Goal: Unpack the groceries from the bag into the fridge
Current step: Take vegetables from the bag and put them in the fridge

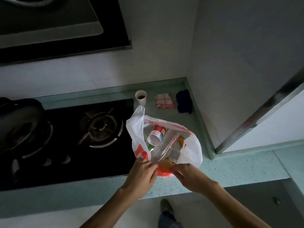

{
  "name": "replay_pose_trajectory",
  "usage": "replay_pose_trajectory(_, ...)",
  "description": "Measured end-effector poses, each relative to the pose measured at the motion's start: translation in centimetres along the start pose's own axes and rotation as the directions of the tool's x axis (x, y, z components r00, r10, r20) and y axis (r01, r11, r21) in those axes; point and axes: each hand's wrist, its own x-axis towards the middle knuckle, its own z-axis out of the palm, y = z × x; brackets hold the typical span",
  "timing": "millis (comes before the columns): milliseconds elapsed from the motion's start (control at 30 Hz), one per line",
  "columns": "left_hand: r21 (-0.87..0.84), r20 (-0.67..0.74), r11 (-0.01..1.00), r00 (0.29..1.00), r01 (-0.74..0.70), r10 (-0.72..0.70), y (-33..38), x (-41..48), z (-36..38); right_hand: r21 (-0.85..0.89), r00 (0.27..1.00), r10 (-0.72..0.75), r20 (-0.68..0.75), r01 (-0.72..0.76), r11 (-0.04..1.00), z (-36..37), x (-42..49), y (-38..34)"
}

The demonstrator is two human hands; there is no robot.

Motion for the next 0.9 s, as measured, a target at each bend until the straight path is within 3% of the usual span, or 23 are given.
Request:
replay_pose_trajectory(233, -0.106, -0.013, 0.964, 0.969, 0.242, -0.245, -2.9, -1.4, 0.4, 0.035, 0.999, -0.032, 0.025, 0.031, 0.999, -1.1, 1.9, -0.7)
replay_pose_trajectory(367, -0.172, -0.005, 0.909, 0.922, 0.38, -0.387, -4.1, -0.5, 0.5, 0.021, 0.994, 0.069, -0.083, -0.067, 0.998, -0.8, 3.7, -0.3)
replay_pose_trajectory(467, -0.219, -0.041, 0.88, 0.897, 0.422, -0.44, -5.0, 1.1, 0.5, -0.042, 0.993, 0.062, -0.103, -0.067, 0.997, -0.1, 4.6, -0.1)
replay_pose_trajectory(567, -0.205, -0.096, 0.905, 0.912, 0.373, -0.398, -6.7, 2.5, 0.9, -0.003, 0.995, 0.088, -0.041, -0.088, 0.996, 1.0, 5.4, 0.0)
replay_pose_trajectory(733, -0.258, -0.182, 0.957, 0.966, 0.134, -0.184, -8.3, 5.1, 1.4, 0.023, 0.993, 0.11, 0.041, -0.111, 0.994, 1.3, 6.1, -0.3)
replay_pose_trajectory(900, -0.307, 0.087, 0.928, 0.977, 0.213, -0.195, -8.9, 7.1, 1.6, -0.011, 0.989, 0.143, 0.03, -0.142, 0.99, 1.2, 6.6, 0.1)
